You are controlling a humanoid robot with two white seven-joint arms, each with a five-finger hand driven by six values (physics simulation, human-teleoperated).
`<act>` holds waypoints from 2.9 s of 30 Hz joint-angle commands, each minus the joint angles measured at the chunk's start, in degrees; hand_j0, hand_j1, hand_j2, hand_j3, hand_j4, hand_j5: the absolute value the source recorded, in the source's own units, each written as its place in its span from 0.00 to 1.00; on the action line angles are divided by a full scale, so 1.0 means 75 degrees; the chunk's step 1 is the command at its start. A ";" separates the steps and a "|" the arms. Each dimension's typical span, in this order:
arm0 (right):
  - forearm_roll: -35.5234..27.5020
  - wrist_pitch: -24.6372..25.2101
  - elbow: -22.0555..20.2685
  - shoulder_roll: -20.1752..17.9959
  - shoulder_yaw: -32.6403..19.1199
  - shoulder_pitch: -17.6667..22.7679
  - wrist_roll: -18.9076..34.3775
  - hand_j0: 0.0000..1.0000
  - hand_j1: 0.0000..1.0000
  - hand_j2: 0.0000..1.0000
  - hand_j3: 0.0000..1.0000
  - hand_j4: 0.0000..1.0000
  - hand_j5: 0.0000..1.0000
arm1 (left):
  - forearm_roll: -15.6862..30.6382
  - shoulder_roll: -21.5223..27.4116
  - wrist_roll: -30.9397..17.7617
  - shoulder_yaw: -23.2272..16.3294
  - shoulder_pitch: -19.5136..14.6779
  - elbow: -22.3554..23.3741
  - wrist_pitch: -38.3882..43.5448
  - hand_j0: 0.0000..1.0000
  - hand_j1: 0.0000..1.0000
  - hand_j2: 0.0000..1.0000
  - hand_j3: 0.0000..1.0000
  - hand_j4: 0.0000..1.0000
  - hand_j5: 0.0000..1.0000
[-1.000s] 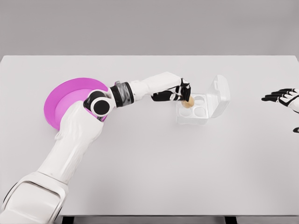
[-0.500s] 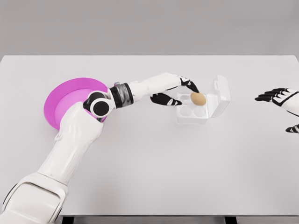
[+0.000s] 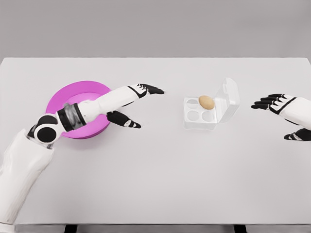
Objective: Pack egg into the box and close the box lid
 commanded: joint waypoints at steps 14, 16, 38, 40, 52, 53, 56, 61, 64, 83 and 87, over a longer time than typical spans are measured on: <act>-0.0049 0.0022 -0.0352 0.0469 0.0182 -0.0035 -0.0004 1.00 1.00 1.00 1.00 1.00 1.00 | 0.1083 0.2054 0.0053 0.2306 0.1301 -0.0578 0.0021 1.00 1.00 1.00 1.00 1.00 1.00; -0.0049 0.0022 -0.0352 0.0481 0.0416 -0.0094 -0.0004 1.00 1.00 1.00 1.00 1.00 1.00 | 0.1083 0.2054 0.0041 0.2306 0.1337 -0.0578 0.0021 1.00 1.00 1.00 1.00 1.00 1.00; -0.0038 0.0022 0.0960 0.0176 0.0452 -0.0726 -0.0004 0.99 0.99 0.99 0.99 0.99 0.99 | 0.1025 0.2394 0.0018 0.2599 0.1571 -0.0461 0.0021 1.00 1.00 1.00 1.00 1.00 1.00; -0.0014 0.0022 0.1218 0.0188 0.0651 -0.0949 -0.0004 0.99 0.99 0.99 0.99 0.99 0.99 | 0.1036 0.2394 0.0018 0.2599 0.1571 -0.0461 0.0021 1.00 1.00 1.00 1.00 1.00 1.00; 0.0794 0.0022 0.2144 0.0211 0.2760 -0.2320 -0.0004 0.97 0.97 0.97 0.97 0.97 0.97 | 0.1024 0.2394 0.0018 0.2599 0.1571 -0.0461 0.0021 1.00 1.00 1.00 1.00 1.00 1.00; 0.0794 0.0022 0.2132 0.0211 0.2749 -0.2355 -0.0004 0.98 0.98 0.98 0.98 0.98 0.98 | 0.1025 0.2394 0.0006 0.2599 0.1571 -0.0461 0.0021 1.00 1.00 1.00 1.00 1.00 1.00; 0.0701 0.0022 0.2144 0.0293 0.2690 -0.2461 -0.0004 0.98 0.98 0.98 0.98 0.98 0.98 | 0.1025 0.2394 0.0006 0.2599 0.1571 -0.0461 0.0021 1.00 1.00 1.00 1.00 1.00 1.00; 0.0794 0.0022 0.2915 0.0341 0.2690 -0.2730 -0.0004 0.98 0.98 0.98 0.98 0.98 0.98 | 0.1013 0.2394 0.0006 0.2599 0.1571 -0.0461 0.0021 1.00 1.00 1.00 1.00 1.00 1.00; 0.0794 0.0022 0.3199 0.0340 0.2702 -0.2871 -0.0004 0.98 0.98 0.98 0.98 0.98 0.98 | 0.1013 0.2394 0.0006 0.2599 0.1571 -0.0461 0.0021 1.00 1.00 1.00 1.00 1.00 1.00; 0.0642 0.0022 0.1019 0.1043 0.2725 -0.2766 -0.0004 0.98 0.98 0.98 0.98 0.98 0.98 | 0.1025 0.2394 0.0006 0.2599 0.1571 -0.0461 0.0021 1.00 1.00 1.00 1.00 1.00 1.00; 0.0642 0.0022 0.0855 0.1289 0.2819 -0.2684 -0.0004 0.98 0.98 0.98 0.98 0.98 0.98 | 0.1025 0.2394 0.0006 0.2599 0.1571 -0.0461 0.0021 1.00 1.00 1.00 1.00 1.00 1.00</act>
